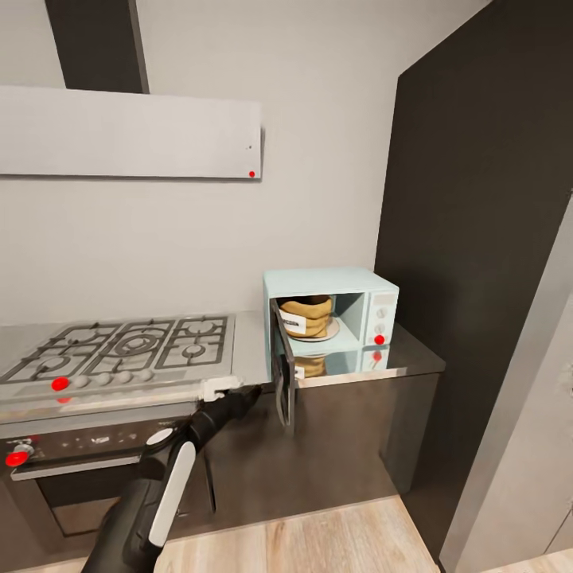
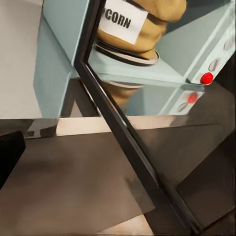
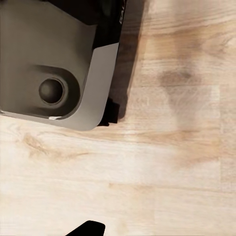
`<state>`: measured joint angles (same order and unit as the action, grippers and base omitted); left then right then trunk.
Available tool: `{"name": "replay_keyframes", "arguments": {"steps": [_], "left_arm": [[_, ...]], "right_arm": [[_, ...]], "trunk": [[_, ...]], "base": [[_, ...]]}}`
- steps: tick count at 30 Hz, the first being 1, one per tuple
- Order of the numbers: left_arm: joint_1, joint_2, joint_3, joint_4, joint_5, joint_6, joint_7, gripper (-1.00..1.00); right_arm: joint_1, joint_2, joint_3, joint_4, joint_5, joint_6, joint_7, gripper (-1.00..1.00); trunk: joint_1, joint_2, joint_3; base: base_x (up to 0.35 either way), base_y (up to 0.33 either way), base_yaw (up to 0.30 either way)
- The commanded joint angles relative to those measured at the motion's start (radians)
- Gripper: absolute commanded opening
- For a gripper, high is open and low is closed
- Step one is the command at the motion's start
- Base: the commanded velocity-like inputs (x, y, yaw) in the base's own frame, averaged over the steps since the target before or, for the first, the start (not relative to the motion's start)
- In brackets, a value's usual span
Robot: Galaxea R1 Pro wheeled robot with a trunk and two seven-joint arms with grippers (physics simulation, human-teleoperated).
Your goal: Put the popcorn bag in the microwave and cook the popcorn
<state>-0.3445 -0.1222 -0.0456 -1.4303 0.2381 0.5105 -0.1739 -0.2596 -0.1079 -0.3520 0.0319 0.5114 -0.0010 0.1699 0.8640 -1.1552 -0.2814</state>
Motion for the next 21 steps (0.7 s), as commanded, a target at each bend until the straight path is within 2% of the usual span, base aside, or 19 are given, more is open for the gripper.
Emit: {"name": "replay_keyframes", "arguments": {"steps": [1,4,14,18,21], "left_arm": [[-0.001,-0.002,-0.015,-0.001,0.004,0.007,-0.001,1.0],[-0.001,-0.004,-0.028,-0.002,0.003,0.004,-0.001,1.0],[-0.001,-0.005,-0.031,-0.002,0.002,-0.005,0.001,1.0],[-0.001,-0.005,-0.031,-0.002,0.001,-0.007,0.002,1.0],[-0.001,-0.006,-0.031,-0.003,0.001,-0.009,0.02,1.0]], "right_arm": [[0.0,0.006,-0.008,0.002,0.008,0.002,0.002,1.0],[0.006,0.018,-0.008,0.002,0.008,0.004,0.002,1.0],[0.009,0.02,-0.008,0.002,0.009,0.004,0.002,1.0],[0.028,0.023,-0.008,0.002,0.009,-0.006,0.002,1.0],[0.031,0.026,-0.008,0.002,0.009,-0.007,0.002,1.0]], "trunk": [[0.0,-0.001,0.0],[0.0,-0.001,0.003],[0.0,-0.001,0.015],[0.0,-0.001,0.02],[0.0,-0.001,0.023]], "base": [[0.0,0.0,-0.113],[0.0,0.0,-0.139],[0.0,0.0,-0.151],[0.0,0.0,-0.151],[0.0,0.0,-0.151]]}}
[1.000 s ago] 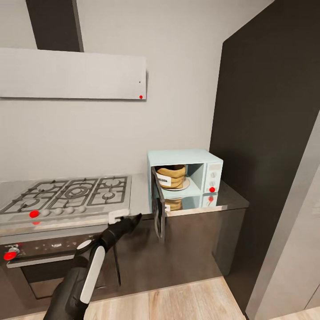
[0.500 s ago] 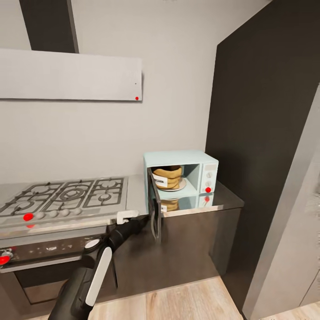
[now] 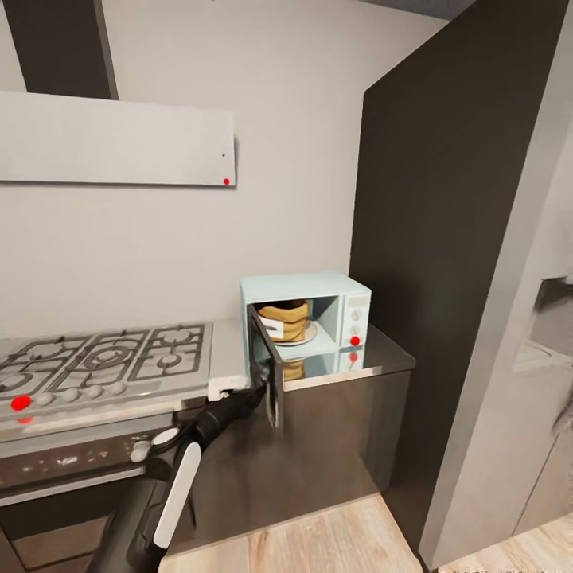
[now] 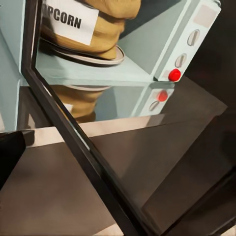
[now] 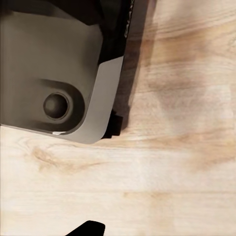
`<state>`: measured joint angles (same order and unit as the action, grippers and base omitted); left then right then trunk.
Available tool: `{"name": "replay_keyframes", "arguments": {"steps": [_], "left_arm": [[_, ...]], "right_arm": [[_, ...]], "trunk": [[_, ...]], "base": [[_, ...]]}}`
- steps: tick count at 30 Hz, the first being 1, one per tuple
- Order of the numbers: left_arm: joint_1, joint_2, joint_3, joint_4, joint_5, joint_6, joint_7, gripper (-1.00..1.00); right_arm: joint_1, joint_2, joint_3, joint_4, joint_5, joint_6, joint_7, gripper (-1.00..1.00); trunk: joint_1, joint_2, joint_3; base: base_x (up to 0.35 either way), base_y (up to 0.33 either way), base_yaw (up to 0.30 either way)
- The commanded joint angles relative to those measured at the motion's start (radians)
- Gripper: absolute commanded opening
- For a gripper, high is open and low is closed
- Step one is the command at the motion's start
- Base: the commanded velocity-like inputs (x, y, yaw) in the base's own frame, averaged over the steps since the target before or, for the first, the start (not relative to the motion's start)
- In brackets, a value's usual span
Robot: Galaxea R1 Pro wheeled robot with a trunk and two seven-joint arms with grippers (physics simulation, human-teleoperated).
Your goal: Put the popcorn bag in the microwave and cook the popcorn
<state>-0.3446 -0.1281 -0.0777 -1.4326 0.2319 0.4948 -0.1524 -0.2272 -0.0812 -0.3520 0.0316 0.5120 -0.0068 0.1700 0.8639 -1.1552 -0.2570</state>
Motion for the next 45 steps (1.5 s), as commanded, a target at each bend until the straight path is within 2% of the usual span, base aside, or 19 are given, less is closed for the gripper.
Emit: {"name": "replay_keyframes", "arguments": {"steps": [1,4,7,11,21,24,25,27,29,30,35,45], "left_arm": [[-0.001,-0.001,0.0,-0.001,0.008,0.006,0.013,1.0],[-0.001,-0.003,-0.001,-0.003,0.009,0.005,0.066,1.0],[-0.001,-0.004,-0.022,-0.003,0.01,0.005,0.096,1.0],[-0.001,-0.004,-0.061,-0.003,0.01,0.005,0.103,1.0],[-0.001,-0.004,-0.066,-0.003,0.01,0.005,0.103,1.0],[-0.001,-0.013,-0.067,-0.003,0.01,0.006,0.103,1.0],[-0.001,-0.015,-0.077,-0.003,0.01,0.006,0.103,1.0],[-0.001,-0.017,-0.138,-0.003,0.009,0.006,0.104,1.0],[-0.001,-0.017,-0.172,-0.003,0.009,0.005,0.111,1.0],[-0.001,-0.018,-0.181,-0.003,0.009,0.005,0.134,1.0],[-0.001,-0.017,-0.184,-0.002,0.008,0.005,0.15,1.0],[-0.001,-0.018,-0.186,0.001,0.01,0.005,0.155,1.0]], "right_arm": [[-0.001,0.0,-0.008,0.002,0.008,-0.001,0.002,1.0],[-0.001,0.0,-0.008,0.002,0.008,-0.001,0.002,1.0],[-0.001,0.0,-0.008,0.002,0.008,-0.001,0.002,1.0],[0.0,0.0,-0.008,0.002,0.008,-0.001,0.002,1.0],[-0.001,-0.002,-0.008,0.002,0.008,-0.001,0.002,1.0],[-0.001,-0.002,-0.008,0.002,0.008,0.001,0.002,1.0],[-0.001,-0.002,-0.008,0.002,0.007,0.001,0.002,1.0],[-0.001,-0.002,-0.008,0.002,0.008,0.002,0.002,1.0],[-0.001,-0.002,-0.008,0.002,0.008,0.002,0.002,1.0],[-0.001,-0.002,-0.008,0.002,0.008,0.002,0.002,1.0],[-0.001,-0.005,-0.008,0.002,0.008,0.005,0.002,1.0],[-0.001,-0.011,-0.008,0.002,0.008,0.002,0.002,1.0]], "trunk": [[0.0,-0.001,0.0],[0.0,-0.001,0.003],[0.0,-0.001,0.007],[0.0,-0.001,0.012],[0.0,-0.001,0.024],[0.0,-0.001,0.027],[0.0,-0.001,0.028],[0.0,-0.001,0.031],[0.0,-0.001,0.033],[0.0,-0.001,0.034],[0.0,-0.001,0.039],[0.0,-0.001,0.04]], "base": [[0.0,0.0,-0.151],[0.0,0.0,-0.151],[0.013,0.0,-0.151],[0.158,0.0,-0.151],[0.14,0.0,-0.151],[0.008,0.0,-0.17],[0.002,0.0,-0.196],[0.001,0.0,-0.202],[0.0,0.0,-0.205],[0.0,0.0,-0.206],[0.093,0.0,-0.165],[0.31,0.0,-0.009]]}}
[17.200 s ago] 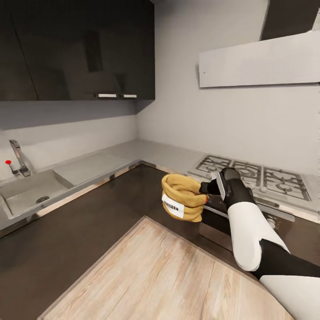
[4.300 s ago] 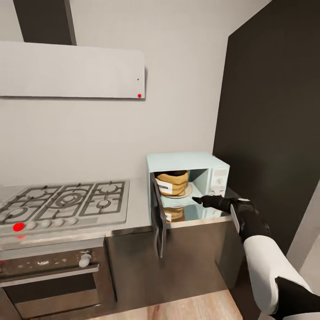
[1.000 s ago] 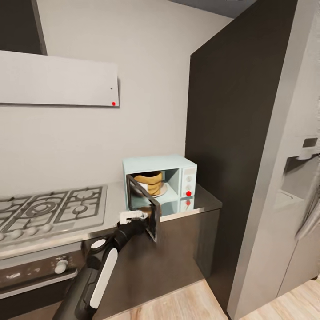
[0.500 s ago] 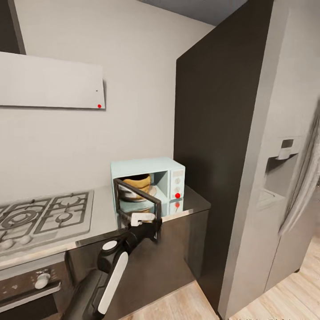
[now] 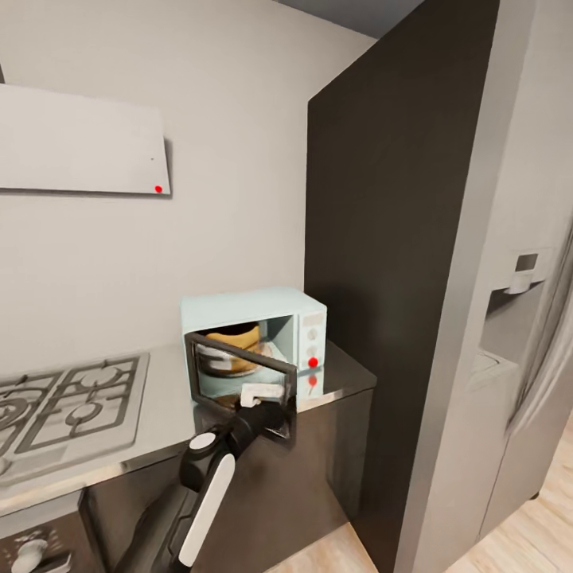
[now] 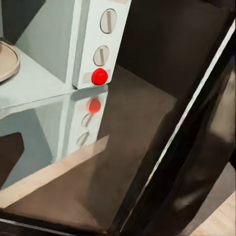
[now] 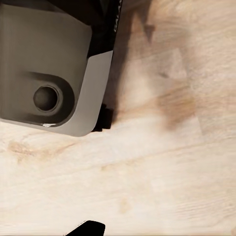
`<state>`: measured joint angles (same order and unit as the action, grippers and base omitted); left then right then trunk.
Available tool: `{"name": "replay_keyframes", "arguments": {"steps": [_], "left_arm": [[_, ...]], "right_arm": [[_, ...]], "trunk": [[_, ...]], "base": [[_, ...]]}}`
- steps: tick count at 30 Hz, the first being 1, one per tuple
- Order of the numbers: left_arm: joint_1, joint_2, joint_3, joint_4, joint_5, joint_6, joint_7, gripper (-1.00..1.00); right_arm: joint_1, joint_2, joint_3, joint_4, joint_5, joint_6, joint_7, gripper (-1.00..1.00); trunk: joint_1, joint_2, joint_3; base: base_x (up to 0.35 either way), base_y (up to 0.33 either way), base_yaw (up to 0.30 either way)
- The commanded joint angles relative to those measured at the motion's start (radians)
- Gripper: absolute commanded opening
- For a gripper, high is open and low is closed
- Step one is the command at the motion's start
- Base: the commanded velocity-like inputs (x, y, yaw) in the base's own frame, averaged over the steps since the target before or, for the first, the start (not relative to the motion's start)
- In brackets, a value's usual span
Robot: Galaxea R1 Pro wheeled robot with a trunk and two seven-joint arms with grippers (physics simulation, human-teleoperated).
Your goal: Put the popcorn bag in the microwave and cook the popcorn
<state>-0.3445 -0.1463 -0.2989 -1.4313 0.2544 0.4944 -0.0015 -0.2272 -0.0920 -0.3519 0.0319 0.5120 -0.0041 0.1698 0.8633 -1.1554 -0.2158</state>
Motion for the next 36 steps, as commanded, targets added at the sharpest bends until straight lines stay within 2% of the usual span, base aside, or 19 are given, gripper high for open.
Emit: {"name": "replay_keyframes", "arguments": {"steps": [1,14,15,18,27,32,34,36], "left_arm": [[-0.001,0.0,0.034,0.0,-0.012,0.005,0.005,1.0],[-0.001,-0.007,0.034,0.005,-0.015,0.004,0.006,1.0],[-0.001,-0.007,0.034,0.005,-0.015,0.004,0.014,1.0],[-0.001,-0.007,0.034,0.005,-0.011,0.004,0.093,1.0],[-0.001,-0.007,0.034,0.004,-0.012,0.004,0.106,1.0],[-0.001,-0.007,0.031,-0.002,-0.01,0.004,0.109,1.0],[-0.001,-0.007,0.012,-0.003,-0.01,0.004,0.109,1.0],[-0.001,-0.007,-0.022,-0.003,-0.012,0.004,0.111,1.0]], "right_arm": [[-0.001,0.0,-0.009,0.002,0.008,0.0,0.002,1.0],[-0.001,0.0,-0.009,0.002,0.008,0.0,0.002,1.0],[-0.001,0.0,-0.009,0.002,0.008,0.0,0.002,1.0],[-0.001,0.0,-0.009,0.002,0.008,0.0,0.002,1.0],[-0.001,-0.002,-0.009,0.002,0.008,-0.001,0.002,1.0],[-0.001,-0.003,-0.008,0.001,0.008,0.001,0.002,1.0],[-0.001,-0.003,-0.008,0.001,0.008,0.002,0.002,1.0],[-0.001,-0.003,-0.007,0.001,0.008,0.003,0.002,1.0]], "trunk": [[0.001,-0.001,-0.001],[0.001,-0.001,-0.001],[0.001,-0.001,-0.001],[0.001,-0.001,-0.001],[0.001,-0.001,-0.001],[0.001,-0.001,-0.001],[0.001,-0.001,-0.001],[0.001,-0.001,-0.001]], "base": [[0.32,0.0,0.0],[0.32,0.0,0.0],[0.32,0.0,0.0],[0.32,0.0,0.0],[0.31,0.0,0.0],[-0.067,0.0,0.0],[-0.316,0.0,0.0],[-0.339,0.0,0.0]]}}
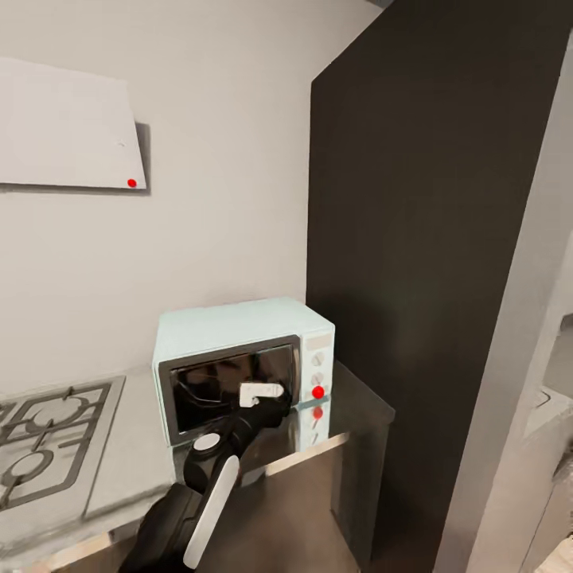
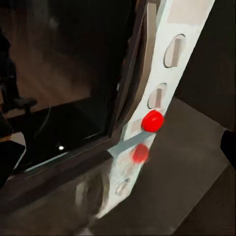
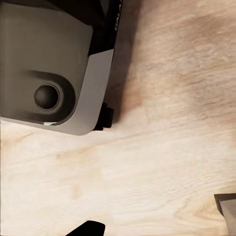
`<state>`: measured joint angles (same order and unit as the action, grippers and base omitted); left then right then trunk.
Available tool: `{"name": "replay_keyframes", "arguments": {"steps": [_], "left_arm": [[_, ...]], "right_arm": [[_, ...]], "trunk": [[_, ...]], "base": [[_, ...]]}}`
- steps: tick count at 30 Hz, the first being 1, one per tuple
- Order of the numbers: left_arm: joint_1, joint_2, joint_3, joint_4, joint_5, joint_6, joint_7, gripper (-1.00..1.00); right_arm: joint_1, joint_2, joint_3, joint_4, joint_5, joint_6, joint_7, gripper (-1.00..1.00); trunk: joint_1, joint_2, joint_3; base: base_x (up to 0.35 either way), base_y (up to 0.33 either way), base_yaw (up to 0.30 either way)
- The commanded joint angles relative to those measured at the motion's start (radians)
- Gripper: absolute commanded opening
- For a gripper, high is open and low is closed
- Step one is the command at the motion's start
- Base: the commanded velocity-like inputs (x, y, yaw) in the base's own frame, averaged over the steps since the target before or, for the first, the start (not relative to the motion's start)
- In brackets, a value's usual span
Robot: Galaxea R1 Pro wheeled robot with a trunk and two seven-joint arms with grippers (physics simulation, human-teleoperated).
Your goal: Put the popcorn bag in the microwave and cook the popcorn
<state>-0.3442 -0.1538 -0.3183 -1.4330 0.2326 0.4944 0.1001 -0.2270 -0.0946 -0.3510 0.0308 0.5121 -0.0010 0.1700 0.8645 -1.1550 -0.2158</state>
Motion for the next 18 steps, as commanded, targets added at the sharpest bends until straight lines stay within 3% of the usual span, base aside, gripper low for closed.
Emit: {"name": "replay_keyframes", "arguments": {"steps": [1,5,9,12,14,16,18], "left_arm": [[-0.001,0.0,-0.012,-0.001,0.01,0.004,0.015,1.0],[-0.001,0.0,-0.03,-0.001,0.013,0.005,0.079,1.0],[-0.001,-0.004,-0.038,-0.005,0.012,0.005,0.087,1.0],[-0.001,-0.01,-0.046,-0.009,0.023,0.006,0.127,1.0],[-0.001,-0.01,-0.062,-0.003,0.049,0.008,0.145,1.0],[-0.001,-0.009,-0.083,0.014,0.131,0.018,0.162,1.0],[0.0,-0.006,-0.089,0.092,0.2,0.023,0.19,1.0]], "right_arm": [[-0.001,0.0,-0.009,0.002,0.008,0.001,0.002,1.0],[-0.001,0.0,-0.008,0.001,0.008,0.001,0.002,1.0],[-0.001,0.002,-0.008,0.001,0.008,0.001,0.002,1.0],[-0.001,0.003,-0.008,0.002,0.008,0.001,0.002,1.0],[-0.001,0.003,-0.008,0.002,0.008,0.004,0.002,1.0],[-0.001,0.0,-0.008,0.002,0.008,0.006,0.002,1.0],[-0.001,-0.001,-0.008,0.002,0.008,0.008,0.002,1.0]], "trunk": [[-0.001,-0.001,-0.001],[-0.001,-0.001,-0.001],[-0.001,-0.001,-0.001],[-0.001,-0.001,-0.001],[-0.001,-0.001,-0.001],[-0.001,-0.001,-0.001],[-0.001,-0.001,-0.001]], "base": [[-0.344,0.0,0.0],[-0.347,0.0,0.0],[-0.348,0.0,0.0],[-0.348,0.0,0.0],[-0.348,0.0,0.0],[-0.348,0.0,0.0],[-0.348,0.0,0.0]]}}
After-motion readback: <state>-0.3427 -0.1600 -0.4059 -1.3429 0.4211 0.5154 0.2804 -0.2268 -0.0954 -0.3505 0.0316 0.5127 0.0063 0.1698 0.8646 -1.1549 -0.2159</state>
